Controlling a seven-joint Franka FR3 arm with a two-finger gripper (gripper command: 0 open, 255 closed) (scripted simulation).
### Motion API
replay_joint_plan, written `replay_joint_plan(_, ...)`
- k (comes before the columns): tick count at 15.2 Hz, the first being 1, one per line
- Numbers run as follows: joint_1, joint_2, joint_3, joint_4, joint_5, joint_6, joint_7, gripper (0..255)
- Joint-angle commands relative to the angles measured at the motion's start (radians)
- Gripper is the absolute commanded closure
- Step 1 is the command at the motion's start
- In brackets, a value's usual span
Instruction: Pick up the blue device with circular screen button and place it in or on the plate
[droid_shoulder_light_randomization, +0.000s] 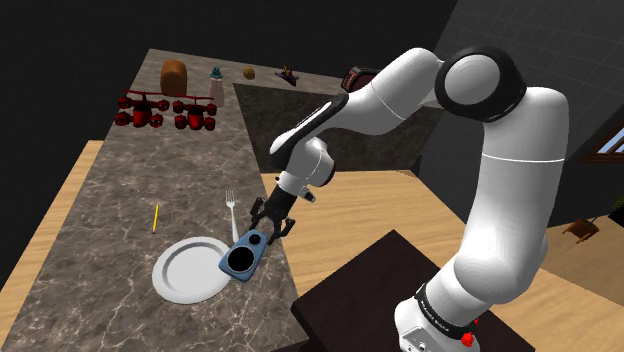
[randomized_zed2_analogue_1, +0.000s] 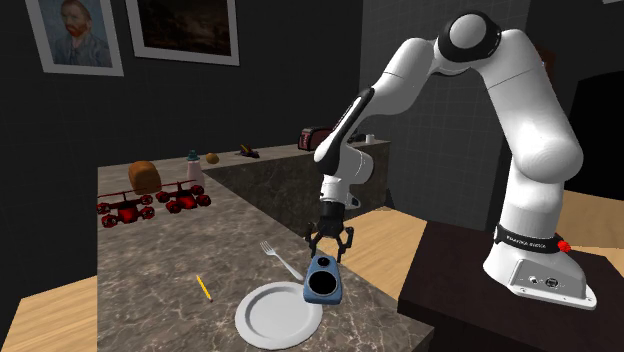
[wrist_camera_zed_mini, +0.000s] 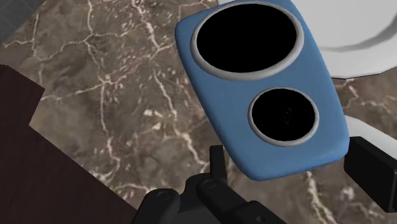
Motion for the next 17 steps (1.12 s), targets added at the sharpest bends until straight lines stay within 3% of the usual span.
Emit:
replay_joint_plan(1, -0.001, -0.03, -0.001, -0.009, -0.008, -0.018, 0.017, 255)
replay_joint_plan(8, -0.003, -0.115, -0.005, -0.029, -0.031, -0.074, 0.067, 255)
replay_joint_plan(17, 0.152, 0.061, 0.028, 0.215, -0.086, -0.011, 0.276, 255)
